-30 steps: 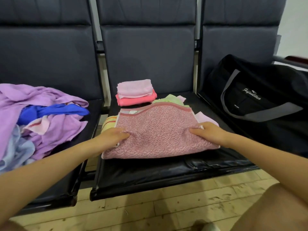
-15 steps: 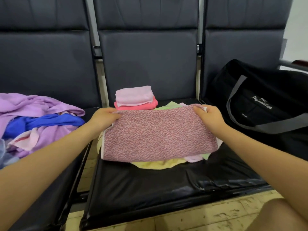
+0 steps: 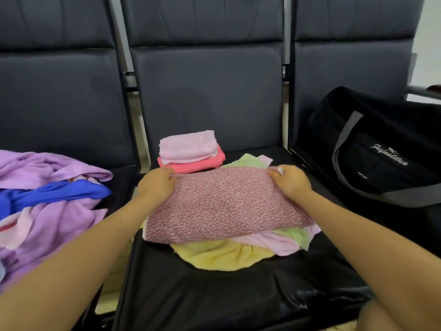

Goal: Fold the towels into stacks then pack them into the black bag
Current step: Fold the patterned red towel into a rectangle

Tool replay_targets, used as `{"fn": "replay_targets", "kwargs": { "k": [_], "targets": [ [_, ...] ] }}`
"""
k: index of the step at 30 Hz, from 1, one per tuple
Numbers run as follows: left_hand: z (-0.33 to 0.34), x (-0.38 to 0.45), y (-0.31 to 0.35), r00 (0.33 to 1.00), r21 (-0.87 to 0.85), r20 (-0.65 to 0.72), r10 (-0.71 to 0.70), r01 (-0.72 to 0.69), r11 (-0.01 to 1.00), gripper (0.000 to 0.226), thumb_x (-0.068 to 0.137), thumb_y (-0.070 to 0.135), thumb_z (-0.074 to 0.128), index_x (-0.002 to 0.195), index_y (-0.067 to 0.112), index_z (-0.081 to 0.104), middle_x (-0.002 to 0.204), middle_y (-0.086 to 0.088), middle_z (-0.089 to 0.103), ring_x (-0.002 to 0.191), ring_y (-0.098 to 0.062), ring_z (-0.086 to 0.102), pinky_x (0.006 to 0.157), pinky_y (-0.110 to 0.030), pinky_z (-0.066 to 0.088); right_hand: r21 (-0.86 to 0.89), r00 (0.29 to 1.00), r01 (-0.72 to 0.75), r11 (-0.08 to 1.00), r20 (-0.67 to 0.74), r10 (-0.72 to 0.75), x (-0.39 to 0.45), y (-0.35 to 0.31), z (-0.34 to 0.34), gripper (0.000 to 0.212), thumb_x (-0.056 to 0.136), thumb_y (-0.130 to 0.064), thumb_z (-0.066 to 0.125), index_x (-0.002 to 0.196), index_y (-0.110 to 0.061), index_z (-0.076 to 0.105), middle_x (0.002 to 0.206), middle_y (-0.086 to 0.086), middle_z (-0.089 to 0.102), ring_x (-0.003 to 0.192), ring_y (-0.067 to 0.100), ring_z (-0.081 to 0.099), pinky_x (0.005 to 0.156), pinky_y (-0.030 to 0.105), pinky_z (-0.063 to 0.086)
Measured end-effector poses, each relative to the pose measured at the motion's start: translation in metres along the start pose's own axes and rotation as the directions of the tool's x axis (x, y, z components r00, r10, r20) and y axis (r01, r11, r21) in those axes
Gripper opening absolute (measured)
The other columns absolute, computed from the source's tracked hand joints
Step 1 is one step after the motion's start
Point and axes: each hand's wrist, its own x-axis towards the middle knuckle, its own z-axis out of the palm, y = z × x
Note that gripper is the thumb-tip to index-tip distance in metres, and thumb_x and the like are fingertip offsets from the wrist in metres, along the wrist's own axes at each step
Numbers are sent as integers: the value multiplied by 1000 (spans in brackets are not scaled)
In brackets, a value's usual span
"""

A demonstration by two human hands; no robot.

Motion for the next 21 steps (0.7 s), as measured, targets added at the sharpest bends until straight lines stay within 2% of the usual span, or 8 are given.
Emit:
{"fn": "replay_targets", "kwargs": {
  "k": [3,7,10,12,14,16,19,21],
  "targets": [
    [9,-4,-1,998,158,66,-6,-5,987,29,95,29,50,122,20,57,120,-9,58,108,-28,54,77,-36,46,-114,998,-8,993,58,15,0,6,7,37,95,-43,51,110,-10,61,109,15,60,100,32,57,73,30,39],
    [-5,-12,-9,992,283,-116,44,-10,959,42,91,13,52,133,18,49,123,-11,47,113,-28,45,71,-39,44,-11,984,-161,987,69,162,-2,4,2,53,90,-49,57,120,-5,53,115,12,59,104,30,57,75,31,39],
    [-16,-22,-15,973,113,-229,40,-14,993,35,90,6,49,123,14,57,112,-13,51,103,-31,50,66,-41,45,163,964,-266,950,72,257,-7,6,-5,47,83,-48,67,102,-5,61,101,9,61,91,26,58,70,31,41],
    [-20,-34,-16,970,-58,-245,-13,-1,998,26,91,8,47,112,13,61,103,-12,56,91,-31,55,68,-39,46,283,943,-331,900,111,312,-14,6,-10,45,83,-43,70,105,-5,63,108,12,61,98,29,58,77,32,42],
    [-19,-47,-17,983,-163,-170,-71,43,986,19,92,13,49,107,15,60,98,-7,61,83,-25,58,68,-34,45,372,904,-427,824,191,382,-22,5,-18,68,82,-41,73,131,-2,50,131,17,52,118,33,52,89,37,42],
    [-16,-58,-17,993,-191,-42,-107,97,977,15,94,21,52,107,16,58,91,-2,62,80,-20,59,68,-32,44,368,866,-491,789,309,394,-30,4,-27,82,78,-40,77,140,-2,40,139,17,47,122,35,50,95,42,43],
    [-17,-66,-12,973,-225,80,-216,229,947,15,95,29,52,95,14,51,83,0,55,79,-20,55,68,-30,41,317,819,-524,790,440,367,-40,1,-37,73,76,-33,79,134,-2,47,122,15,57,100,29,59,81,38,50],
    [-21,-67,-7,944,-280,143,-297,326,903,23,95,30,53,80,12,49,75,1,51,76,-20,53,65,-31,38,399,841,-512,761,412,350,-44,-2,-43,62,81,-27,75,131,-3,49,123,14,56,108,31,56,85,40,47]
  ]
}}
